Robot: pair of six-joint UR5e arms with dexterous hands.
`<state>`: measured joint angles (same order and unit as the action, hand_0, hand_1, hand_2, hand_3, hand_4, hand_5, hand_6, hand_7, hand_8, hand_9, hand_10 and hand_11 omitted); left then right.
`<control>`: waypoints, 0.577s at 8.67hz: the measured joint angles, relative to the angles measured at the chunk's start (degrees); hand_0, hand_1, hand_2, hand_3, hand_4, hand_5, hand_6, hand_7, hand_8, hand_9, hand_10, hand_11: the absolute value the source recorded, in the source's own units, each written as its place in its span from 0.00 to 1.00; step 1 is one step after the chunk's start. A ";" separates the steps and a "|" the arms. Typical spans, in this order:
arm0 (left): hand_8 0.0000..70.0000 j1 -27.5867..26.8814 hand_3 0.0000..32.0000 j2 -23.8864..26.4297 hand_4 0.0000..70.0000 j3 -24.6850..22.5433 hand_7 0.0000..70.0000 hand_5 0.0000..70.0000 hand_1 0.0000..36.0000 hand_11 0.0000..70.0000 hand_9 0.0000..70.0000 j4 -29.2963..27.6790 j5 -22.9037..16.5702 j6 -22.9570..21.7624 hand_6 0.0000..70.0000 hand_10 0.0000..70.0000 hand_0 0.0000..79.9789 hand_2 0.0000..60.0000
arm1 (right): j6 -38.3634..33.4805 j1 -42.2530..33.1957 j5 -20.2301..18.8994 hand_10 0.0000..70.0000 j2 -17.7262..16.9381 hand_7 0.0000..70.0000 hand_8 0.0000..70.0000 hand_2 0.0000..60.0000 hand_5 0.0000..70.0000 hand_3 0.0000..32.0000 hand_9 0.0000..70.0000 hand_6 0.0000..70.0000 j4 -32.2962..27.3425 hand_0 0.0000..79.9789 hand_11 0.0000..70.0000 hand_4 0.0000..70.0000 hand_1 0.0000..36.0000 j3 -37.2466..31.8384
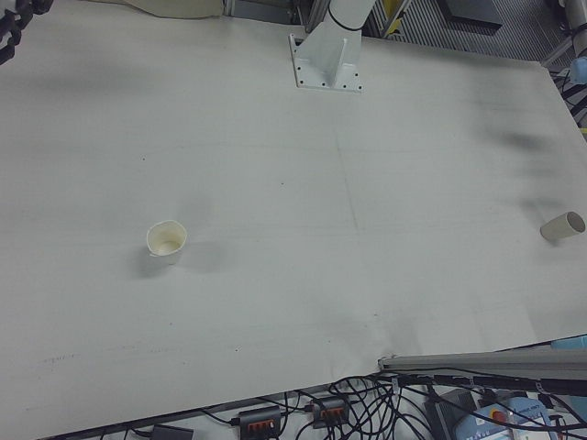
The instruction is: Pour water
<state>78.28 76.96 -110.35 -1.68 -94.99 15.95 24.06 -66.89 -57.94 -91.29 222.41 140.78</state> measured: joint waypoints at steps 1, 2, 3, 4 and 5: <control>0.00 1.26 0.00 2.63 0.22 0.28 0.08 0.02 0.34 0.07 0.00 2.10 0.01 0.83 0.03 0.03 0.67 0.00 | 0.01 0.13 -0.03 0.00 0.84 0.00 0.00 0.24 0.00 0.00 0.00 0.01 -0.12 0.59 0.00 0.05 0.44 -0.98; 0.00 2.10 0.00 6.34 0.21 2.09 0.07 0.00 0.36 0.06 0.00 3.97 0.10 1.72 0.02 0.02 0.67 0.00 | 0.18 0.08 -0.05 0.00 2.15 0.00 0.00 0.24 0.00 0.00 0.00 0.01 -0.18 0.59 0.00 0.06 0.44 -1.89; 0.00 2.49 0.00 9.86 0.20 5.44 0.06 0.00 0.37 0.06 0.00 3.98 0.18 2.30 0.01 0.02 0.66 0.00 | 0.26 -0.06 -0.03 0.00 3.37 0.01 0.00 0.23 0.00 0.00 0.00 0.02 -0.18 0.59 0.00 0.07 0.44 -2.68; 0.00 2.58 0.00 12.06 0.18 8.86 0.05 0.00 0.38 0.06 0.00 2.32 0.33 2.66 0.00 0.02 0.66 0.00 | 0.28 -0.13 -0.01 0.00 4.14 0.03 0.00 0.23 0.01 0.00 0.00 0.02 -0.16 0.59 0.00 0.08 0.44 -3.12; 0.00 2.34 0.00 13.13 0.17 11.40 0.05 0.00 0.37 0.06 0.00 0.07 0.80 3.20 0.00 0.02 0.66 0.00 | 0.26 -0.34 -0.01 0.00 4.35 0.04 0.00 0.22 0.02 0.00 0.00 0.03 -0.11 0.59 0.00 0.08 0.43 -3.05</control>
<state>80.62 90.09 -98.95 -1.61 -94.19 19.15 24.32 -67.23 -57.96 -86.95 222.29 137.74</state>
